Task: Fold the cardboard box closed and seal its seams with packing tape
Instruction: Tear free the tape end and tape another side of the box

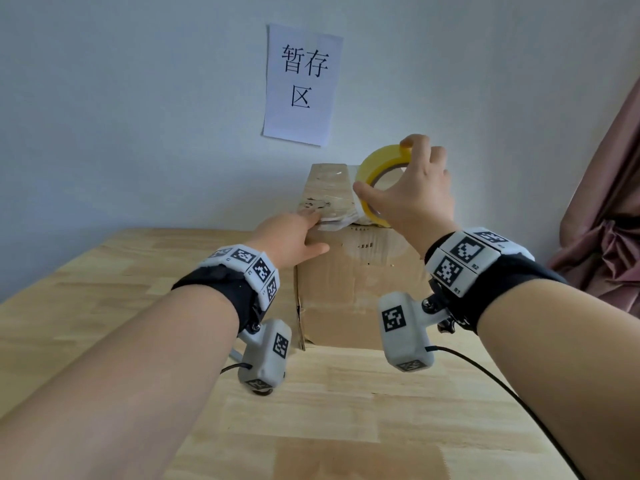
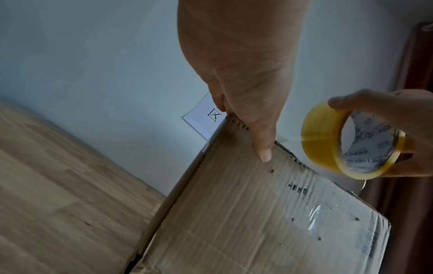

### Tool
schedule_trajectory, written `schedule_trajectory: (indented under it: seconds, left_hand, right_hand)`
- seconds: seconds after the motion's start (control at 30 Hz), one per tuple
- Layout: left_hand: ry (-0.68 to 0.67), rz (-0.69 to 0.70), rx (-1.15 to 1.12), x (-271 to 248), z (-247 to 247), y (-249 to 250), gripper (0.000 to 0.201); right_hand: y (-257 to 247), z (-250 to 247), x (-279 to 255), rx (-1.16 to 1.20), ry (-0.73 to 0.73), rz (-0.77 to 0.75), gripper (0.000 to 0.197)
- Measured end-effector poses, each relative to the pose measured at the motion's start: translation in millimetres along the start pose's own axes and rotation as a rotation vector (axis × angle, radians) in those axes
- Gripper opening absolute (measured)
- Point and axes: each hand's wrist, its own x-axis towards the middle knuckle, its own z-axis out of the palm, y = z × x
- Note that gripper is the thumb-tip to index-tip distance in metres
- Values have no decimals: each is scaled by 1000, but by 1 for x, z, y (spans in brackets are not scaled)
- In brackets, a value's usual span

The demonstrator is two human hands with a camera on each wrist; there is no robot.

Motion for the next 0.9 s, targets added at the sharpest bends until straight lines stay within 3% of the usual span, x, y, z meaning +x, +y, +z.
schedule_trajectory:
  seconds: [0.2, 0.4, 0.73, 0.9]
  left_hand:
    - [31, 11, -55, -1, 1, 0, 60]
    - [21, 8, 18, 1, 0, 2, 60]
    - [1, 12, 241, 7, 0, 28, 66]
    - [-21, -20, 233, 6, -3, 32, 61]
  right_hand:
    - [-8, -6, 7, 85, 73, -56, 77]
    - [1, -7, 13, -80, -24, -35, 73]
    - [16, 1, 8, -106, -105, -16, 74]
    - [16, 2, 7, -143, -118, -19, 76]
